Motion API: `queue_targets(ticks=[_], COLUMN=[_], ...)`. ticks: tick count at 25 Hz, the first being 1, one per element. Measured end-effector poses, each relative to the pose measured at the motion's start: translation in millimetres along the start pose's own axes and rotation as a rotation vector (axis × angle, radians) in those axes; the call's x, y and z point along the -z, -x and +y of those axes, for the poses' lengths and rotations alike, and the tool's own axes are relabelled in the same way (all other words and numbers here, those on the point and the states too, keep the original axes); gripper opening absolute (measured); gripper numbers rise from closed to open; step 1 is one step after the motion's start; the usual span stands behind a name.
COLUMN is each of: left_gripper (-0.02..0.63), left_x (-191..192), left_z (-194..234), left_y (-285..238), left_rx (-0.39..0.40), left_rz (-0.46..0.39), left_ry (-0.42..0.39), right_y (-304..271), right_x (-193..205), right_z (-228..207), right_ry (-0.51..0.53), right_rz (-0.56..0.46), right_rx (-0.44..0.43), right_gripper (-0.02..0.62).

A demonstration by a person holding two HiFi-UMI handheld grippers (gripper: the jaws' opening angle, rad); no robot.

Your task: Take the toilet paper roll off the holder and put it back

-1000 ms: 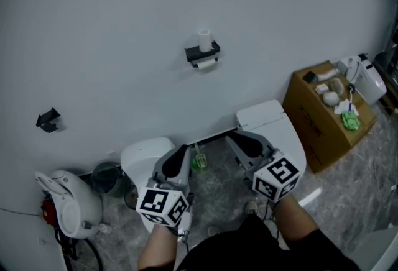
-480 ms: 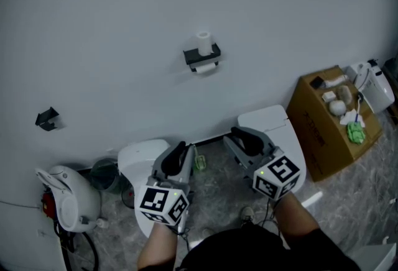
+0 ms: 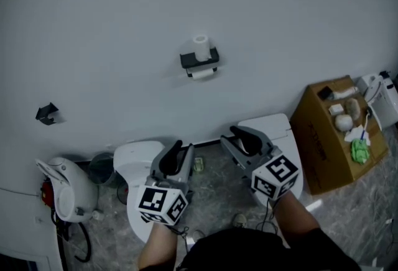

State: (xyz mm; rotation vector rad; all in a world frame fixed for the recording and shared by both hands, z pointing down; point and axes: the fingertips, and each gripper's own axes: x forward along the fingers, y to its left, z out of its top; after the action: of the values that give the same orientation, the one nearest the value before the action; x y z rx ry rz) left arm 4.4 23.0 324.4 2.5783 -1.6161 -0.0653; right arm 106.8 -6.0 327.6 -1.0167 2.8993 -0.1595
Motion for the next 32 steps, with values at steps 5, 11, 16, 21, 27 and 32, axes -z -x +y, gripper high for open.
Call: queue_targets(ticks=[5,11,16,21,27,32], left_gripper=[0.104,0.110,0.121,0.132,0.137,0.147], left_x=[5,11,11,11,0,-5], left_z=[-12,-13,4,30,79,126], left_y=[-27,-49,-64,-87,-112,-131], left_rx=[-0.035,-0.050,-0.034,0.012,0.085,0.133], left_rz=[0.006,0.024,0.010,0.011,0.000,0.010], left_ry=[0.005,0.002,0.011,0.025,0.022,0.018], right_y=[4,-1,-18,-46,-96,-145], right_x=[3,6,11,9,5,4], right_z=[-32,-57,-66,-79,-89,-95], right_ry=[-0.015,-0.029,-0.035,-0.032,-0.005,-0.006], right_rz=[0.010,0.011,0.019,0.021,0.012,0.000], right_rx=[-0.025,-0.031,-0.021,0.027,0.088,0.133], right_gripper=[0.141,0.151,0.158,0.169,0.181,0.195])
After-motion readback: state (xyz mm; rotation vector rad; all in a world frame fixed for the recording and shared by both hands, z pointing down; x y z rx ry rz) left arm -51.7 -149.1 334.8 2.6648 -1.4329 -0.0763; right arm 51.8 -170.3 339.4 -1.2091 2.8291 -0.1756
